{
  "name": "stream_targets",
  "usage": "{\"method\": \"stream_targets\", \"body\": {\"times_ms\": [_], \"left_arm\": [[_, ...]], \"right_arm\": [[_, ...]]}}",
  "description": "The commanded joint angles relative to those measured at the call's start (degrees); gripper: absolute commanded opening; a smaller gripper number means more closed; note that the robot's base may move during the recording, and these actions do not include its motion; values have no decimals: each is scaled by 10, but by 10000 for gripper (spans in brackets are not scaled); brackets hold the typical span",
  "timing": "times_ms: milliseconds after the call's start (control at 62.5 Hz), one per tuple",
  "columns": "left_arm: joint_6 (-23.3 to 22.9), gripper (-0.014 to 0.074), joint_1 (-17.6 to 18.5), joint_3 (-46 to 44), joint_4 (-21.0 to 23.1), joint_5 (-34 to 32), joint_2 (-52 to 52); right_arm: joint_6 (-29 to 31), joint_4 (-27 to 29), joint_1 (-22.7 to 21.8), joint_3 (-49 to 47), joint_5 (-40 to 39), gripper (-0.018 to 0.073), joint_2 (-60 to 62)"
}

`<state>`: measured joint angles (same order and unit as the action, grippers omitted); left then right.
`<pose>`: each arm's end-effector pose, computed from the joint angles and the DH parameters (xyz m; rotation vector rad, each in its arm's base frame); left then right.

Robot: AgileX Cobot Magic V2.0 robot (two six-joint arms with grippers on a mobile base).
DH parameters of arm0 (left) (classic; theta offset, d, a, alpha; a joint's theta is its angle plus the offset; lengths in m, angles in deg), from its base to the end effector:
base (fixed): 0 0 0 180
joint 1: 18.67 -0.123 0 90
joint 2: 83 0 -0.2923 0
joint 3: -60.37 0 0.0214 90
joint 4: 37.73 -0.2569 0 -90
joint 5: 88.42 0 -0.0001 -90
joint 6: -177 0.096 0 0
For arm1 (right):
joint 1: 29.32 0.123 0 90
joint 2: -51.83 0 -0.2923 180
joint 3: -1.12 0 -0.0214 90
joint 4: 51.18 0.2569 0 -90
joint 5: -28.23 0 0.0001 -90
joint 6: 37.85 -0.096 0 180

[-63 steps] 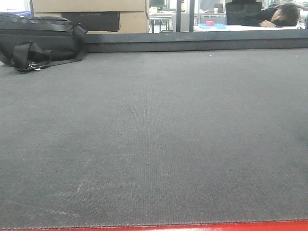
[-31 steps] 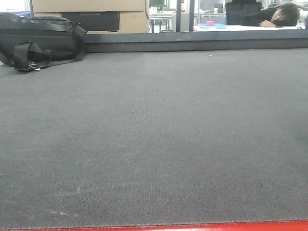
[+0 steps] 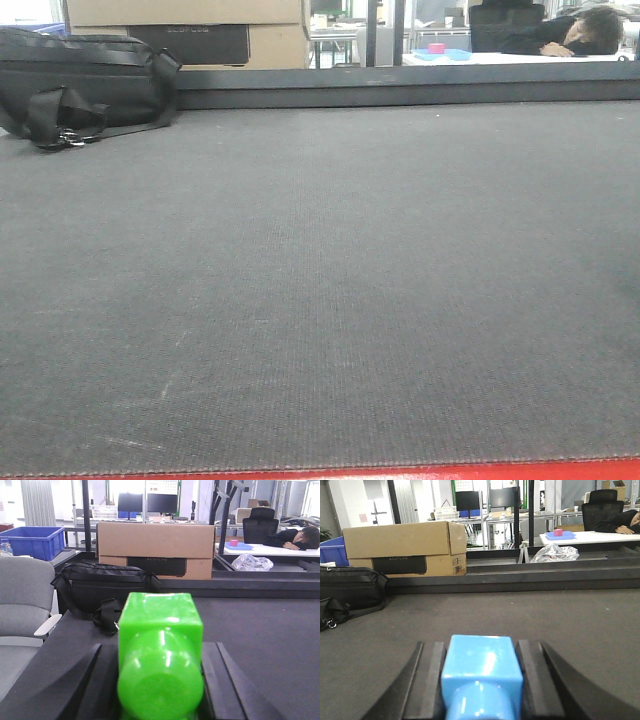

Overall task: Grab block from conveyor and place in blue bin
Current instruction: 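Lift both held blocks up off the conveyor belt, then drive the base away from the conveyor holding both blocks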

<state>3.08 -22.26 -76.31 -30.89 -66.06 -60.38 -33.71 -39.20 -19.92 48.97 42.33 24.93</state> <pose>0.0521 -0.0011 0.3627 -0.0156 1.5386 0.0114 0.0756 0.0175 0.3458 -0.0661 1.5505 0.2725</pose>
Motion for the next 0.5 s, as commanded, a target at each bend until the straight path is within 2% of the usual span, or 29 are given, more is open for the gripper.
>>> {"method": "stream_targets", "body": {"times_ms": [0, 480], "left_arm": [[-1, -111, 3, -4, 4, -11, -4], [-1, -111, 3, -4, 4, -11, -4]], "right_arm": [[5, -2, 0, -6, -13, -155, 2], [5, -2, 0, -6, -13, -155, 2]]}}
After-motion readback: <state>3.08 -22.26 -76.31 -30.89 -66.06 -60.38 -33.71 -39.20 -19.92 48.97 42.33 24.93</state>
